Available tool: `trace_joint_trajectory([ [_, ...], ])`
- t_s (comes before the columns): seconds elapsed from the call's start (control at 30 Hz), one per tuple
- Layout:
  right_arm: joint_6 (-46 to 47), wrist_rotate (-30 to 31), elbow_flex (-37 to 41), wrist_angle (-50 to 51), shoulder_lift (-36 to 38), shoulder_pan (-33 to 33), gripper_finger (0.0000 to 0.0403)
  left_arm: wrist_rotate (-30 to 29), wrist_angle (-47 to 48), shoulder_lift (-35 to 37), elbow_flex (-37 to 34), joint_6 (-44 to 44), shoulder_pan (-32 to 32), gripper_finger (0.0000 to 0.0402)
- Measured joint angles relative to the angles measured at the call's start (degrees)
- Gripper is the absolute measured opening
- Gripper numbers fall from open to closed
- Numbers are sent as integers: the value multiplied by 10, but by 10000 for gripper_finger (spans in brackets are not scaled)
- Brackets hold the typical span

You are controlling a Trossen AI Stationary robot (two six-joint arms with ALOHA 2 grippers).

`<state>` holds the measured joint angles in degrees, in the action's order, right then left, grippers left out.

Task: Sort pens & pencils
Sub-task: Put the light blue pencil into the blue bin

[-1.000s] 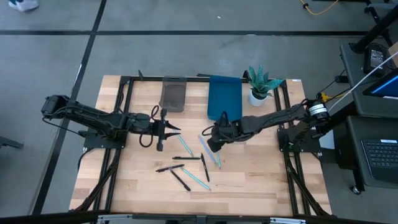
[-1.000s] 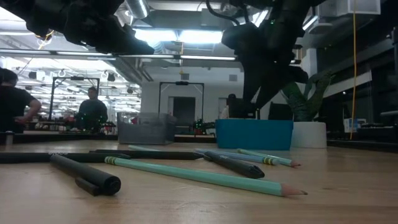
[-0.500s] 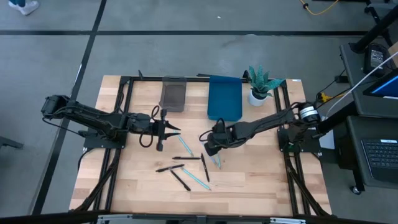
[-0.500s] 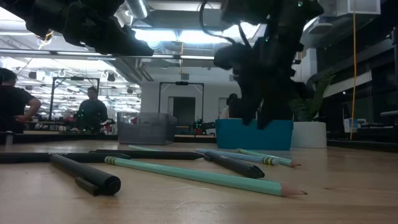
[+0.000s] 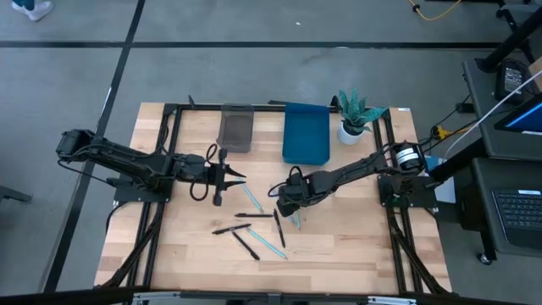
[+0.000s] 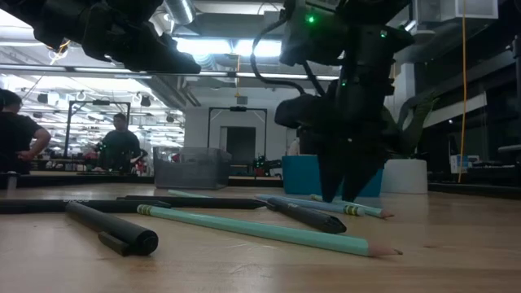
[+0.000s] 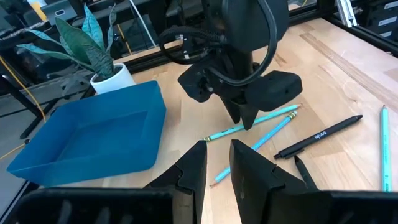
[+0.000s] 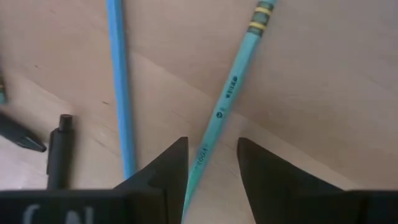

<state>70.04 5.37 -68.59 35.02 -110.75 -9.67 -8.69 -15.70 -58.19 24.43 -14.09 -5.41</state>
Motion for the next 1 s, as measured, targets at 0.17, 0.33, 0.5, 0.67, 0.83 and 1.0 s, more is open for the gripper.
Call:
trace_joint_trajectory([
  [0.17,3,2,0,1,-2,0,142,0,0,0,0,0,0,64],
  [0.33,3,2,-1,21,-2,0,141,0,0,0,0,0,0,64],
  [0.5,3,9,-1,36,-3,0,141,0,0,0,0,1,0,64],
  [0.67,1,11,-1,51,-3,0,141,0,0,0,0,4,0,64],
  [0.83,2,13,8,72,-2,0,142,0,3,0,0,5,0,64],
  [1.0,2,13,12,74,-2,0,142,18,3,0,0,5,0,64],
])
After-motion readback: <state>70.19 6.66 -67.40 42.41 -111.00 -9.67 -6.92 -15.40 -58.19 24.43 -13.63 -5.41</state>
